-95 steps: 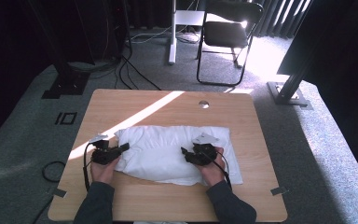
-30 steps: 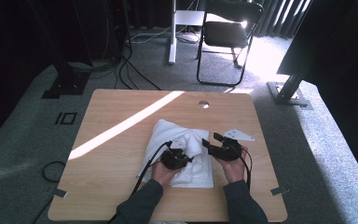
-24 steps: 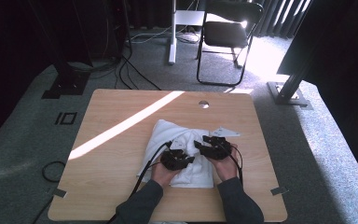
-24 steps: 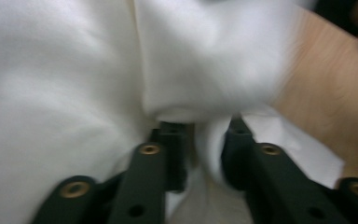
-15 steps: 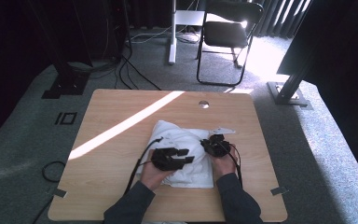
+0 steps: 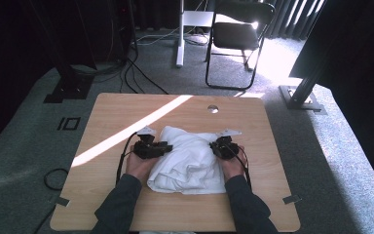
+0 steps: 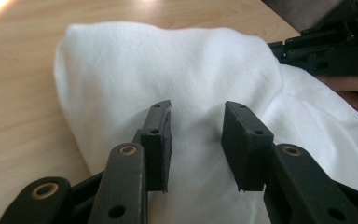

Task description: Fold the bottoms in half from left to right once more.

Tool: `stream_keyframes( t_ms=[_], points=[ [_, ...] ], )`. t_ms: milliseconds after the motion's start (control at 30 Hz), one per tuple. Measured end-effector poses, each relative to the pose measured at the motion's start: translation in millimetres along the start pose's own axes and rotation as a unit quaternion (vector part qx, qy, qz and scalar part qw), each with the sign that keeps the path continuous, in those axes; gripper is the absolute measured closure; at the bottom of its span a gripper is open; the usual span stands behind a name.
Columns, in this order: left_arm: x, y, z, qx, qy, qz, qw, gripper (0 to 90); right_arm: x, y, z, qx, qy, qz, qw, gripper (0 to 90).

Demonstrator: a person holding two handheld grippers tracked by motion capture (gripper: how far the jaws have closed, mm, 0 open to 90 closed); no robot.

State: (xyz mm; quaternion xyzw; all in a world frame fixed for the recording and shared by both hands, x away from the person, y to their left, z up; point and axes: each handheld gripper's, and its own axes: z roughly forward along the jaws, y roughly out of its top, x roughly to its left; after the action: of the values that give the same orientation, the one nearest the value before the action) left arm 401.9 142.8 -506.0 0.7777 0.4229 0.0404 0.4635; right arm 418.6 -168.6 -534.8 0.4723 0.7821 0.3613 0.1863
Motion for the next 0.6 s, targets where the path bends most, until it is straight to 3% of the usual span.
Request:
stream_keyframes(
  t_ms=[33,67,133,333,467,533,600],
  points=[
    [-1.1,-2.1,3.3,0.003,0.011,0.005,0.9999,63.9,-0.9,0.9,-0.6,0.000,-0.004,-0.001,1.0000,79.3],
    [-2.7,-2.7,4.1,0.007,0.019,0.010,0.9997,64.3,-2.3,2.7,-7.0,-0.004,-0.010,0.004,0.9999,65.7],
    [-5.6,-3.5,5.4,0.011,0.033,0.018,0.9992,64.3,-2.0,4.4,-18.1,-0.017,-0.012,0.008,0.9998,56.4],
    [-11.9,-5.4,11.8,0.016,0.062,0.039,0.9972,64.4,16.8,6.5,-67.7,-0.079,-0.007,-0.029,0.9964,43.5],
    [-13.6,-6.7,12.8,0.016,0.072,0.042,0.9964,64.9,40.8,-0.6,-85.0,-0.097,0.040,-0.059,0.9927,42.2],
    [-14.5,-7.3,13.1,0.014,0.075,0.043,0.9962,64.9,54.2,-6.6,-86.2,-0.095,0.079,-0.071,0.9898,41.1],
    [-14.7,-7.4,13.1,0.014,0.076,0.043,0.9961,64.9,67.0,-13.3,-83.8,-0.088,0.102,-0.089,0.9869,38.8]
  ],
)
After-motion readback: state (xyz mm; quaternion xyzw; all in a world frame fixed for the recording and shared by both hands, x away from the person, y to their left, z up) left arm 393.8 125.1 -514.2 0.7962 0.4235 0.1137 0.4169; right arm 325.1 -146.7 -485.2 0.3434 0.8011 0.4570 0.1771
